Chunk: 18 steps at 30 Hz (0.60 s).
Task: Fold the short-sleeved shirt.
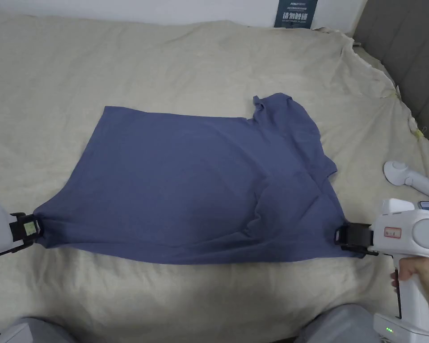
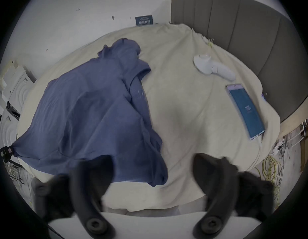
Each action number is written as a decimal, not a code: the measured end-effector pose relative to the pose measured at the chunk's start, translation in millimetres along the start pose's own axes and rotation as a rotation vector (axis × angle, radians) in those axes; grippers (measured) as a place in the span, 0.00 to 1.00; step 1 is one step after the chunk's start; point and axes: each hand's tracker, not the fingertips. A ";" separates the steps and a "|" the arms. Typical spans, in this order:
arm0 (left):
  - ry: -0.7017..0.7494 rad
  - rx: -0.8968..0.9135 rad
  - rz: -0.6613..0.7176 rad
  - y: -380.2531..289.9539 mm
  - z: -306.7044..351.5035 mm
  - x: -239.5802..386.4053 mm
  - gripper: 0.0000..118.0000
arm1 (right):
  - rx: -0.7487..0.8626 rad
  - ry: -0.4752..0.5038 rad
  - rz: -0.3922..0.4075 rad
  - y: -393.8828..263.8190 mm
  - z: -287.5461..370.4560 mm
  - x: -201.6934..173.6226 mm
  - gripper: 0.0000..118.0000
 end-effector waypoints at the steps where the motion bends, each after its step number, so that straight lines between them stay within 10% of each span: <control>1: 0.002 -0.002 0.002 -0.1 -1.6 -1.3 0.00 | -0.008 0.010 -0.002 -3.8 -1.9 -1.9 0.52; 4: 0.011 -0.013 0.008 0.6 -8.5 -5.2 0.00 | -0.062 0.012 0.024 -8.2 -11.6 -5.0 0.10; 18: -0.062 0.059 0.216 55.1 -13.8 -6.7 0.00 | 0.054 0.176 -0.153 57.0 48.1 14.5 0.05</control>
